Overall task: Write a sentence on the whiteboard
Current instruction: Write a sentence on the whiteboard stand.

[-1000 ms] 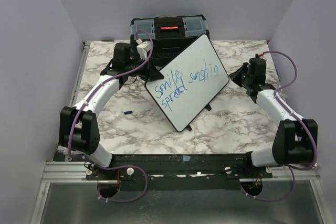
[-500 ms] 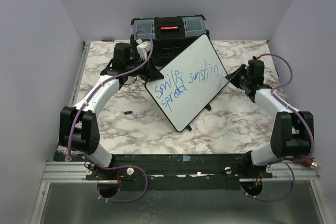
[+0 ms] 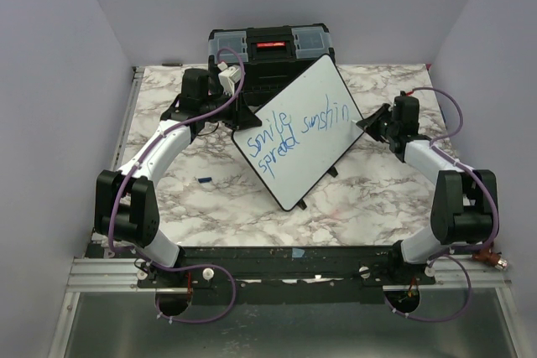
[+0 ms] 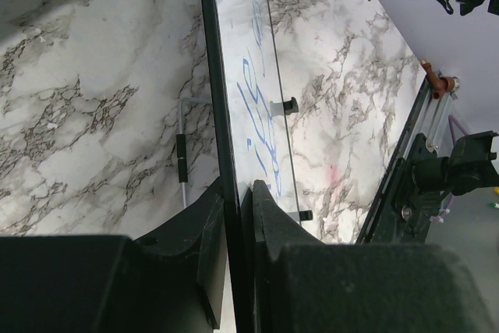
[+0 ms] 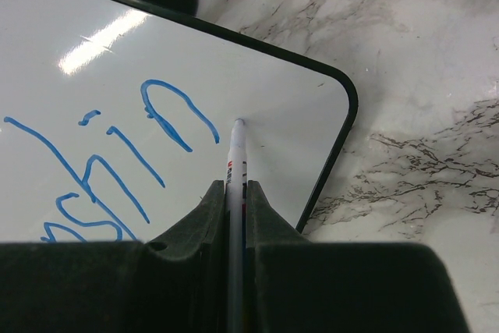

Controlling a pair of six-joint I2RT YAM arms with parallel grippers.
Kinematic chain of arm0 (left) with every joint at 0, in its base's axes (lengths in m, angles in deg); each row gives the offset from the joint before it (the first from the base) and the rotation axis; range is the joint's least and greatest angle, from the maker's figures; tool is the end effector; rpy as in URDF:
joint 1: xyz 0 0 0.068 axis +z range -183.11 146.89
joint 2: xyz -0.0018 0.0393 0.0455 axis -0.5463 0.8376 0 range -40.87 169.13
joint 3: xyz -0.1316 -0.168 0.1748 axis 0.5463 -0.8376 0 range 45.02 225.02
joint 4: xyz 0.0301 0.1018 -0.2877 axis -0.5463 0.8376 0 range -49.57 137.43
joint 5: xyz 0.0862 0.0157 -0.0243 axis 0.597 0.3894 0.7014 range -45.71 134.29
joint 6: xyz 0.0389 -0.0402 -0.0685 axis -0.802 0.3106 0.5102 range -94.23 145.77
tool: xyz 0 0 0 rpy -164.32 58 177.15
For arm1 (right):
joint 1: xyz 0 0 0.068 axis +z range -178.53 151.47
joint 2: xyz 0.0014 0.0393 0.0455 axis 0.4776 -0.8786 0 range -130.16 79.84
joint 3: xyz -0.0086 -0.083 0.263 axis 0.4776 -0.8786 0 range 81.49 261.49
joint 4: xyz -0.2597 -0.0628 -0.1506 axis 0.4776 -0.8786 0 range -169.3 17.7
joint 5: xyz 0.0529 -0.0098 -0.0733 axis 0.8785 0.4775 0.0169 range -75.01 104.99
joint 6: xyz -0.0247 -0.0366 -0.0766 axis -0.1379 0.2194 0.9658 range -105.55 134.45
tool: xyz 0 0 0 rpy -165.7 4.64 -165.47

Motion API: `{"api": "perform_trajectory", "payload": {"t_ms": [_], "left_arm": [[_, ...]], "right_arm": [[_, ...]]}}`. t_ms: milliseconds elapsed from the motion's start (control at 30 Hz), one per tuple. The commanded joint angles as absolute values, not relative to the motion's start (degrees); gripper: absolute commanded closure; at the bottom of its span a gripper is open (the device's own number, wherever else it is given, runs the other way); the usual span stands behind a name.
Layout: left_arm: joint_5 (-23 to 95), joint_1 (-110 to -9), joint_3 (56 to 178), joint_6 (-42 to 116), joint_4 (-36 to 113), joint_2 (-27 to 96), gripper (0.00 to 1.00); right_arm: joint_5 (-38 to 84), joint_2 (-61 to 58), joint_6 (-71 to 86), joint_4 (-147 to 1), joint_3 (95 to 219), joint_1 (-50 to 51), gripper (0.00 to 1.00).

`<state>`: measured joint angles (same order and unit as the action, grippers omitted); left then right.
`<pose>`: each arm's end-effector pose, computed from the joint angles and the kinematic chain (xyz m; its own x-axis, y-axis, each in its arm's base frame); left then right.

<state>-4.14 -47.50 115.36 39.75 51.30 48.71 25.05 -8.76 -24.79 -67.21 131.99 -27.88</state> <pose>0.3954 -0.1622 0.2776 -0.6628 0.0045 -0.7488 0.6509 0.4978 -0.5731 0.4077 0.0183 0.1648 -0.5216 0.6170 -0.5892 0.2225 0.7651 0.6042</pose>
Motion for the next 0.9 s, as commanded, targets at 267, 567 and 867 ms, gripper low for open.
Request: {"api": "perform_trajectory", "payload": {"t_ms": [267,567,867], "left_arm": [[-3.6,-48.0,116.4,34.7,46.9,47.8,1.00],[-3.6,-48.0,116.6,34.7,47.0,48.0,1.00],[-3.5,-47.9,116.5,34.6,47.1,47.7,1.00]], "right_arm": [[23.3,-11.6,-24.7,-67.3,133.1,-28.2,0.99],[22.9,-12.8,-24.8,-67.9,135.6,-28.2,0.99],[25.4,-13.5,-25.6,-67.0,136.8,-28.2,0.99]]}}
